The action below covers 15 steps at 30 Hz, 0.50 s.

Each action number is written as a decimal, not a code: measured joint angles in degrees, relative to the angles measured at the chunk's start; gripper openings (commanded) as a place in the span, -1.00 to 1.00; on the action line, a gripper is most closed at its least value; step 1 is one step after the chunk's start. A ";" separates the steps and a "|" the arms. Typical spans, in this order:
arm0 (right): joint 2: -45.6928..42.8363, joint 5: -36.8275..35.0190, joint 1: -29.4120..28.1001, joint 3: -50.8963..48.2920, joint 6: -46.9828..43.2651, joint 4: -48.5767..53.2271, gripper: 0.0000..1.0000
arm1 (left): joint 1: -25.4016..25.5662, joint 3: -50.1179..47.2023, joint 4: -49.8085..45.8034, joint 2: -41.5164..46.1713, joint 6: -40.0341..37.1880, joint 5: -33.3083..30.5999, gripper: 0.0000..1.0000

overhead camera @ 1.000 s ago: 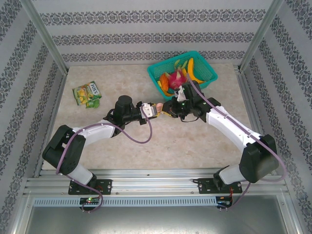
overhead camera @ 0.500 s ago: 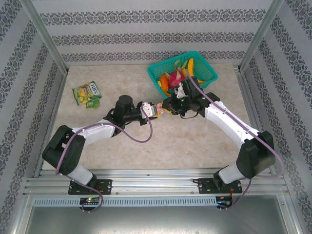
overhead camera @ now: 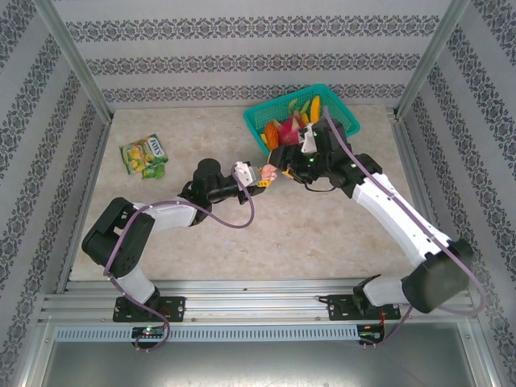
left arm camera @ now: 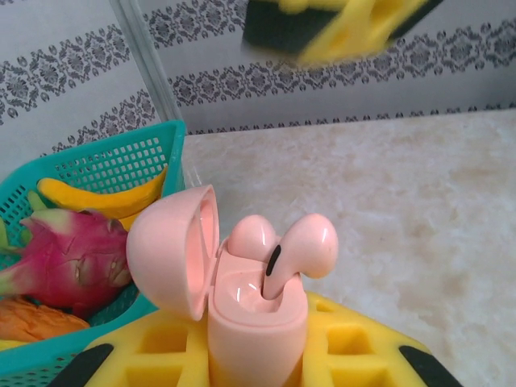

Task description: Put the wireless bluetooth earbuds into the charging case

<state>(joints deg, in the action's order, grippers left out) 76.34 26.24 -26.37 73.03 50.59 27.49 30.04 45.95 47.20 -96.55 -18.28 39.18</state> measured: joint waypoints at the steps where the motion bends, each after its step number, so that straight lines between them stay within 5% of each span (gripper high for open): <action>1: -0.96 -0.48 -0.02 0.00 -0.02 -0.22 0.13 | 0.00 -0.09 1.42 -0.48 1.49 0.00 -1.00; 15: -1.73 -14.12 -6.86 3.61 -14.73 6.23 0.14 | 0.00 -0.35 16.85 -5.57 22.80 0.70 -1.00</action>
<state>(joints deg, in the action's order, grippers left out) 74.61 12.12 -33.23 76.64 35.86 33.71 30.04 45.60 64.05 -102.13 4.51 39.88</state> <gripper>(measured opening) 0.561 0.226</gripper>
